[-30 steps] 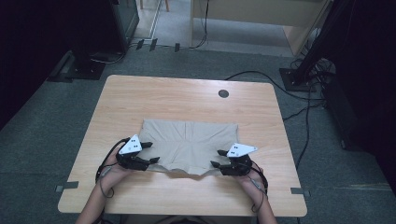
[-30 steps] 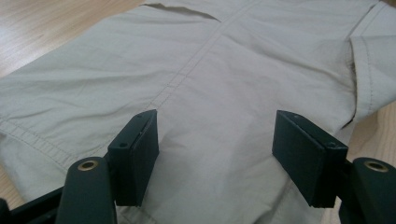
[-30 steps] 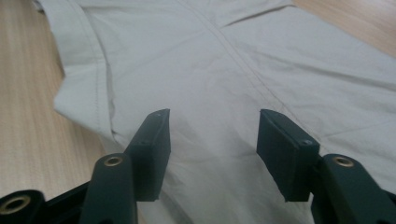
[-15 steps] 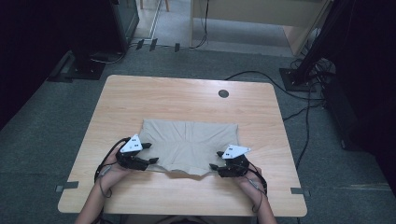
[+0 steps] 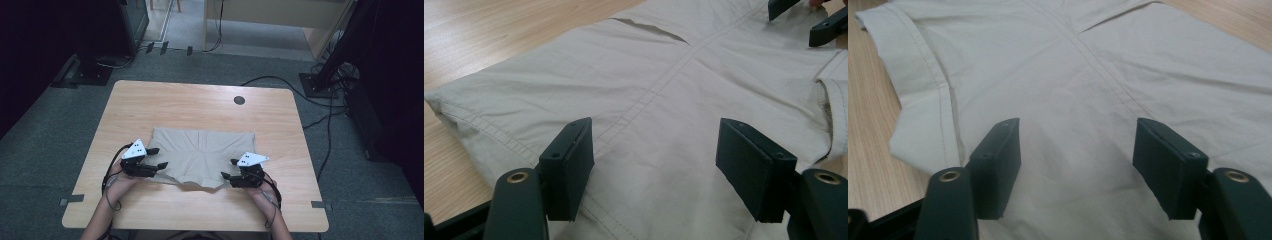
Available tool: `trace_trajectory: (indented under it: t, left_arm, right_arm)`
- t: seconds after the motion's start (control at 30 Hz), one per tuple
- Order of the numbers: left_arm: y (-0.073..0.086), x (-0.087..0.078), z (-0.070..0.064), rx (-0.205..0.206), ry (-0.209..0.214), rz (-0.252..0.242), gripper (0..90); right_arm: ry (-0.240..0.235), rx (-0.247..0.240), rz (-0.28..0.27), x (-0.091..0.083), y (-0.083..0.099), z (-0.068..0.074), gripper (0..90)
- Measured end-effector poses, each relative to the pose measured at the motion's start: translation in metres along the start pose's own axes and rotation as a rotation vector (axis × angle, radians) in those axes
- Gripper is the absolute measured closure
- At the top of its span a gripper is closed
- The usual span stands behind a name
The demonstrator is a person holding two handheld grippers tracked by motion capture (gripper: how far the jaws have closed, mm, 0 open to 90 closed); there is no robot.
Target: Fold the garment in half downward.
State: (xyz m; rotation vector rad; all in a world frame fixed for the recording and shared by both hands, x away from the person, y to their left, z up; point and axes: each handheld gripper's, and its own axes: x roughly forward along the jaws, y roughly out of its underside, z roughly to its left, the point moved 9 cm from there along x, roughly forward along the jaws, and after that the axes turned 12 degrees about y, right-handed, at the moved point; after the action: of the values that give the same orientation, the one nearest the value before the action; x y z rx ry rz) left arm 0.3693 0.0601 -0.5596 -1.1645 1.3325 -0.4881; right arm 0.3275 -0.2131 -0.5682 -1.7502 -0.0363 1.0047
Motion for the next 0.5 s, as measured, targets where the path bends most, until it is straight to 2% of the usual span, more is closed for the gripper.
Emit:
trace_trajectory:
  t: [0.27, 0.4, 0.5]
  left_arm:
    - [-0.001, -0.001, 0.006, -0.025, 0.004, -0.012, 31.7]
    - [0.0, -0.001, 0.009, -0.038, -0.005, -0.004, 31.6]
    - [-0.001, -0.002, 0.011, -0.036, -0.016, 0.001, 31.1]
  right_arm:
    - [0.006, -0.001, 0.023, 0.006, 0.0, 0.005, 32.9]
    - [0.013, -0.024, 0.033, 0.009, 0.002, 0.007, 33.0]
    - [0.013, -0.019, 0.04, 0.01, 0.003, 0.007, 33.0]
